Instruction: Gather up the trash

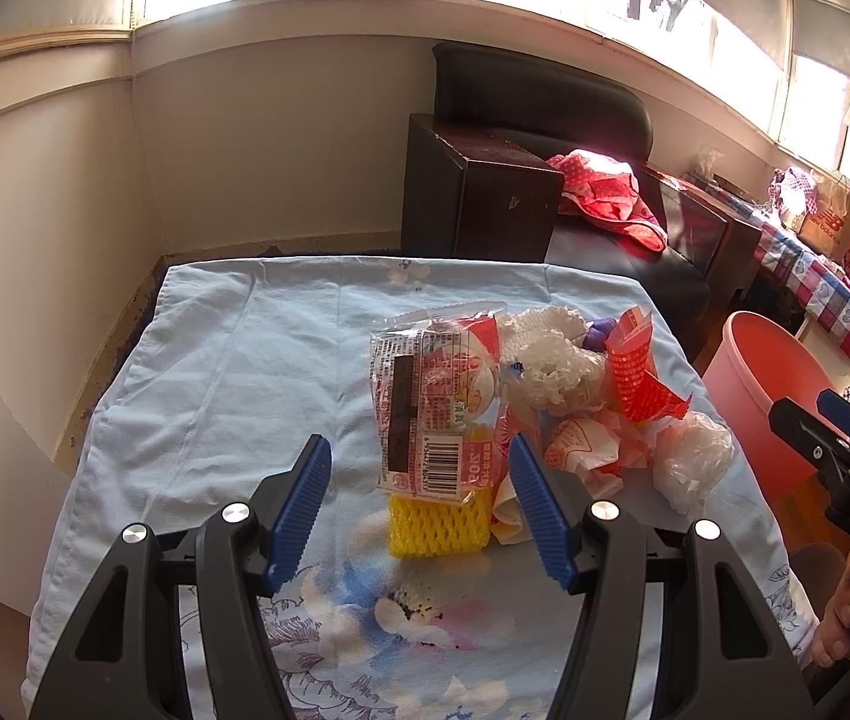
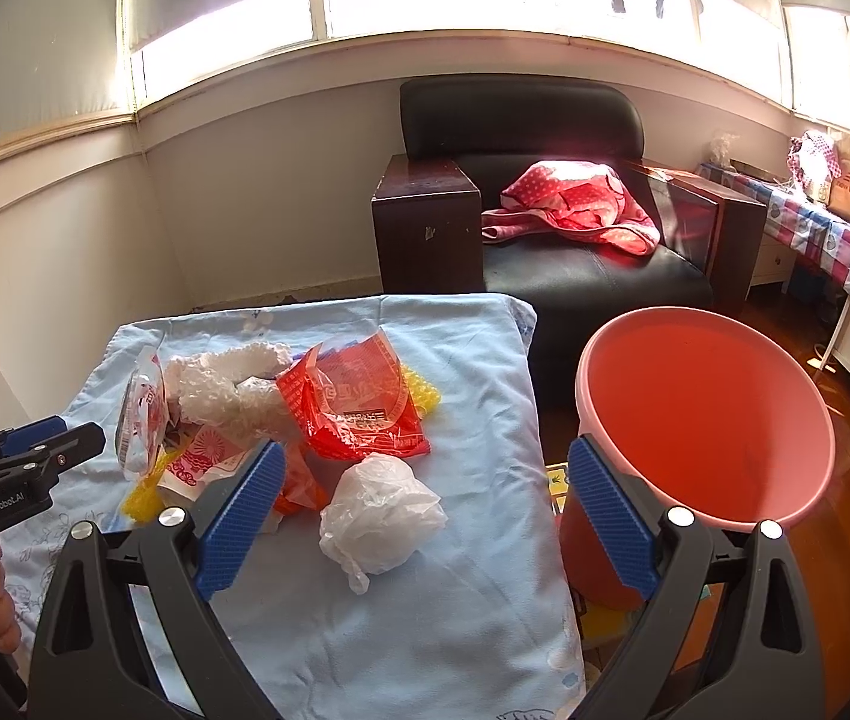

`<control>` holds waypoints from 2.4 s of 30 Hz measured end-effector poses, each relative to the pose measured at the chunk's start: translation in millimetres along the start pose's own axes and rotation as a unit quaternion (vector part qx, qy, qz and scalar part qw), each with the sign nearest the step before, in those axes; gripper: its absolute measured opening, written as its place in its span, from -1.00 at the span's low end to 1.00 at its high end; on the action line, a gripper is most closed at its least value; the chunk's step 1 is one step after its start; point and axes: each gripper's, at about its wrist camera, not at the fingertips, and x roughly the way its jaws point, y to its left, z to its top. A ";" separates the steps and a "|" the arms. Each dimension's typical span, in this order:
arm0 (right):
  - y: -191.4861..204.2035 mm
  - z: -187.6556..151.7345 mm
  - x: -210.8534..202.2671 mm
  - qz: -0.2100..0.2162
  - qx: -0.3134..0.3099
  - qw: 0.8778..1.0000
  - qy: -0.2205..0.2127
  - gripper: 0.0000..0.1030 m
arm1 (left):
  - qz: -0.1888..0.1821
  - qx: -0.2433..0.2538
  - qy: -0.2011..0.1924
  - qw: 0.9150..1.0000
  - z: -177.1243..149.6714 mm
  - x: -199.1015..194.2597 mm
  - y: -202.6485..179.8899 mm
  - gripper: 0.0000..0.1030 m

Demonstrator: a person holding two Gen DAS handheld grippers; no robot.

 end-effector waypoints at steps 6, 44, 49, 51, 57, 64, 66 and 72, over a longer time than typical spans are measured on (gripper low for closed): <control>-2.4 -3.0 0.2 0.003 -0.003 1.000 0.004 0.86 | -0.020 0.013 -0.008 1.000 -3.8 -5.7 2.7 0.19; -12.2 -14.9 39.3 0.097 0.021 0.991 0.086 0.39 | -0.050 -0.028 0.019 0.998 -0.4 1.3 21.5 -0.71; -8.5 -20.2 57.8 0.123 0.031 0.984 0.128 -0.21 | -0.046 -0.025 0.011 0.999 -1.3 -11.1 22.5 -0.71; -8.7 -22.7 59.2 0.134 0.038 0.981 0.135 -0.49 | -0.044 -0.023 0.010 0.999 -1.6 -14.4 21.9 -0.71; -12.4 -22.5 46.6 0.143 0.038 0.981 0.128 -0.69 | -0.055 -0.014 0.005 0.998 0.8 -20.5 10.0 -0.71; -29.5 -14.1 15.1 0.137 0.044 0.986 0.082 -0.69 | -0.084 0.010 -0.011 0.996 13.4 -26.8 -21.5 -0.71; -39.3 -10.3 6.2 0.127 0.046 0.989 0.065 -0.69 | -0.095 0.020 -0.015 0.995 17.2 -27.9 -34.7 -0.71; -81.2 -2.3 -15.9 0.068 0.062 0.995 0.022 -0.69 | -0.138 0.052 -0.015 0.989 28.9 -23.3 -85.8 -0.71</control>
